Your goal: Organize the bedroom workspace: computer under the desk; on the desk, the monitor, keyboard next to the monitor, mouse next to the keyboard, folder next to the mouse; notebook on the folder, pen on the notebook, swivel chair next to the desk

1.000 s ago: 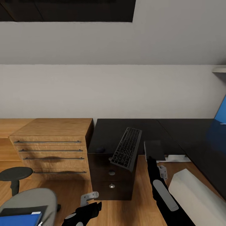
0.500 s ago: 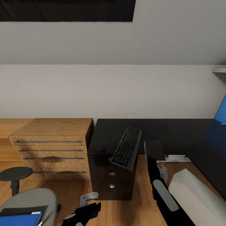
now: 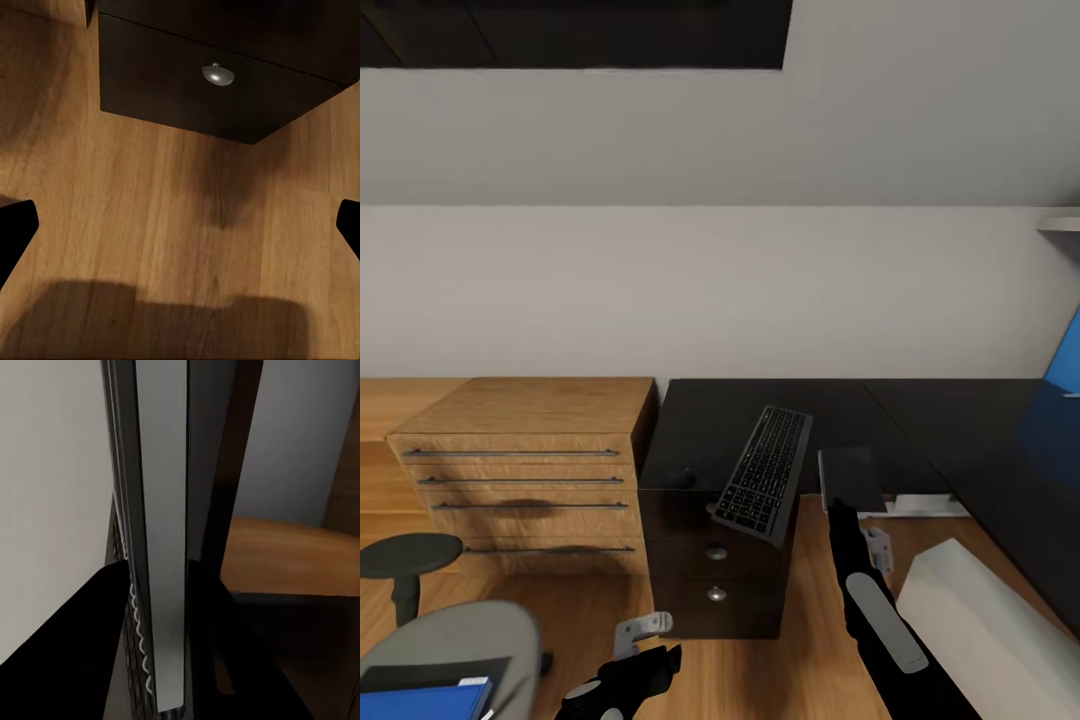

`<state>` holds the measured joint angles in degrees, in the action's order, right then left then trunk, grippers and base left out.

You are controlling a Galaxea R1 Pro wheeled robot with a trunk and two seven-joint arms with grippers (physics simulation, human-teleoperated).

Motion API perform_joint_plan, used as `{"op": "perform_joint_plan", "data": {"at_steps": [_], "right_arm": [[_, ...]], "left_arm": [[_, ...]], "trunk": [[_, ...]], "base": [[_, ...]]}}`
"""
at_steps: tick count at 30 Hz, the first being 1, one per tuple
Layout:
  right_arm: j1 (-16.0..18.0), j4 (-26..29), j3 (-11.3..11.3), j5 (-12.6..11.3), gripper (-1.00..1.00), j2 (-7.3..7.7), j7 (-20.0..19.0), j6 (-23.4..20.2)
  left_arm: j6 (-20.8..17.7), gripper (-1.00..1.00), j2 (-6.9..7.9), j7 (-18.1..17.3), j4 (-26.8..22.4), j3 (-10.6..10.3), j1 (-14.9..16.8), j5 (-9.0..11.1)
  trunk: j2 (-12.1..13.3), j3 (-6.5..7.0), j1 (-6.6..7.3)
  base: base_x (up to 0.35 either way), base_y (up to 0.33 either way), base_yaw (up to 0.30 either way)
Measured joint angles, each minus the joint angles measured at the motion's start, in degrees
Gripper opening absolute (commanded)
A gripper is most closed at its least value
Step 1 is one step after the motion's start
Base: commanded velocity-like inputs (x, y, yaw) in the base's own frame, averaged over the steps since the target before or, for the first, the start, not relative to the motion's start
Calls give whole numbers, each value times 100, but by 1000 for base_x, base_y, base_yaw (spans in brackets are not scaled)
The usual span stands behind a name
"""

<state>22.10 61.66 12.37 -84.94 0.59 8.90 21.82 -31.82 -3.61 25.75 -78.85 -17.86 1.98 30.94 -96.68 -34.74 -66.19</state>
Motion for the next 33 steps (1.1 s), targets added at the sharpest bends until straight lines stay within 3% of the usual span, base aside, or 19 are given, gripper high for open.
{"op": "perform_joint_plan", "data": {"at_steps": [11, 17, 33], "right_arm": [[0, -213, -17, 8, -100, 22, -19, -9], [0, -237, -132, 14, -100, 28, -9, -18], [0, -242, -200, 17, -100, 30, -8, -35]], "left_arm": [[0, 100, 17, 64, 5, 0, 0, -33], [1, 100, 25, 68, 7, -1, 0, -33], [0, 100, 26, 58, 9, 9, 0, -35]], "trunk": [[0, 0, -1], [0, 0, 0], [0, 0, -1]], "base": [[101, 0, 0], [130, -14, 0], [15, -3, 0]]}}
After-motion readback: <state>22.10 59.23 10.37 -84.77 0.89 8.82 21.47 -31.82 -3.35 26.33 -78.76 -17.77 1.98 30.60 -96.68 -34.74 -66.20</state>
